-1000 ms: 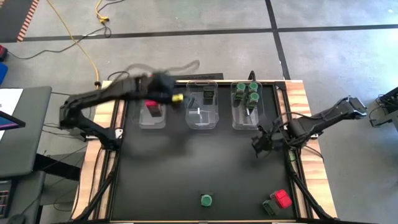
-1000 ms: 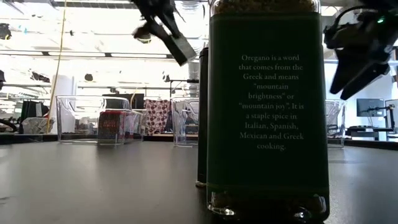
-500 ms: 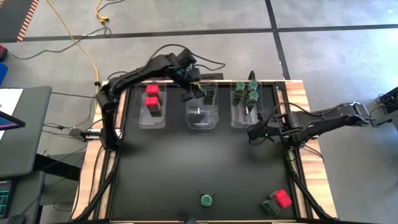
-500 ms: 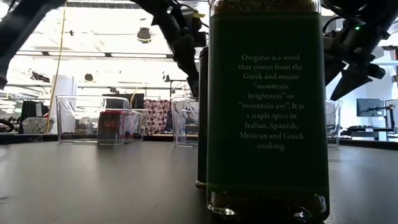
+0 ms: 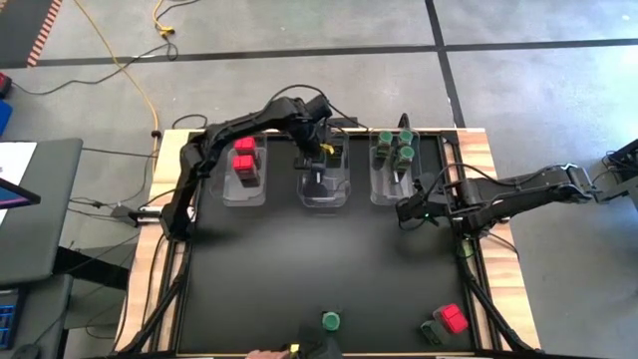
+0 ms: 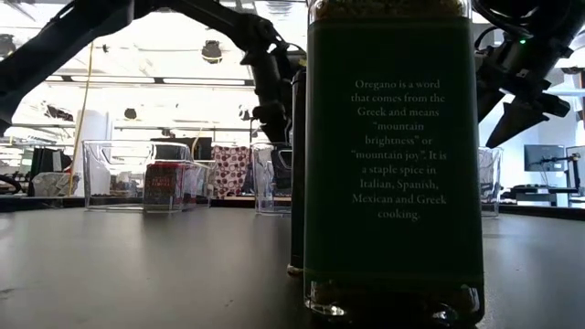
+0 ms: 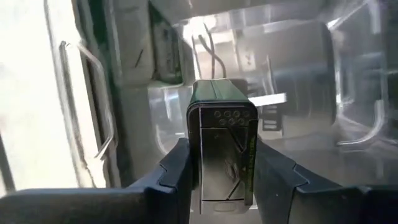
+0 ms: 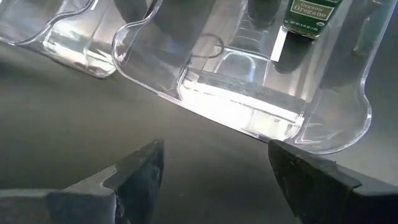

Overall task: Sort spices by type
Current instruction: Put the black seasoning can into the middle transparent bin

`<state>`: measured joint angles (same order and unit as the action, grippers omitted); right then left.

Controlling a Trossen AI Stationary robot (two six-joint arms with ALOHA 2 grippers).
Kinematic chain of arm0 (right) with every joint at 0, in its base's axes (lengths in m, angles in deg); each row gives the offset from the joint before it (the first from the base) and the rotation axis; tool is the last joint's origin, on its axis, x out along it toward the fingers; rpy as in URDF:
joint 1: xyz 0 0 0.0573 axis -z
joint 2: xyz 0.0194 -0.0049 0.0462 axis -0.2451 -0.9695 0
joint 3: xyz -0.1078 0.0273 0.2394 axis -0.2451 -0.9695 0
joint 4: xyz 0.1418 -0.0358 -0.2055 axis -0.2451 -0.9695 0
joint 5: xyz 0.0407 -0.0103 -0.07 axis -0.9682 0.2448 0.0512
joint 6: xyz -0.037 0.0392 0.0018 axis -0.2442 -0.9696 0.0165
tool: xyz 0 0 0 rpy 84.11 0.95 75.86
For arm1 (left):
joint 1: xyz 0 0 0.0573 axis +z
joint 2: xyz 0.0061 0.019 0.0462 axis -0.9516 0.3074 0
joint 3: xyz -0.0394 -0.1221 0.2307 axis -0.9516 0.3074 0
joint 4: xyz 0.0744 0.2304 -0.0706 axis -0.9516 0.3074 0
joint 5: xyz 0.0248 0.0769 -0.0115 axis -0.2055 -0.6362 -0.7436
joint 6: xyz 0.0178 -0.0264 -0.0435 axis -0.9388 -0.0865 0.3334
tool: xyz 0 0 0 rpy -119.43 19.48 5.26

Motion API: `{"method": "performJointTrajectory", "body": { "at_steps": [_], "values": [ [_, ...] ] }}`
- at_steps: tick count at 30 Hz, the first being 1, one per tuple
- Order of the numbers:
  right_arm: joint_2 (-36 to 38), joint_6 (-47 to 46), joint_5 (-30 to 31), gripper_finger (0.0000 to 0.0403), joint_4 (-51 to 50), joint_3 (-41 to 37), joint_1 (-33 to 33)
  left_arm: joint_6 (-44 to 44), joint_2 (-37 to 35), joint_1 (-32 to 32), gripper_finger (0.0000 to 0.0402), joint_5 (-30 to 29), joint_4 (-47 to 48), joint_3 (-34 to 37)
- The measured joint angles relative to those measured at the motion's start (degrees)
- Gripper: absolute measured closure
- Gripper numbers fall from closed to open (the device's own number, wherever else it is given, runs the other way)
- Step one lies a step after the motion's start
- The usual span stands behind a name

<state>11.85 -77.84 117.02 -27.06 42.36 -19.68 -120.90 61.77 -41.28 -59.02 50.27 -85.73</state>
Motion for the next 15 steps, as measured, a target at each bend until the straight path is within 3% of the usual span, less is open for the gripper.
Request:
{"method": "performJointTrajectory", "body": {
  "at_steps": [15],
  "values": [
    [0.00,-1.77,0.35,0.0074,-0.30,0.00,0.09,0.05,4.57,1.69,0.0286,-3.41,-1.84,0.19]
  ]
}}
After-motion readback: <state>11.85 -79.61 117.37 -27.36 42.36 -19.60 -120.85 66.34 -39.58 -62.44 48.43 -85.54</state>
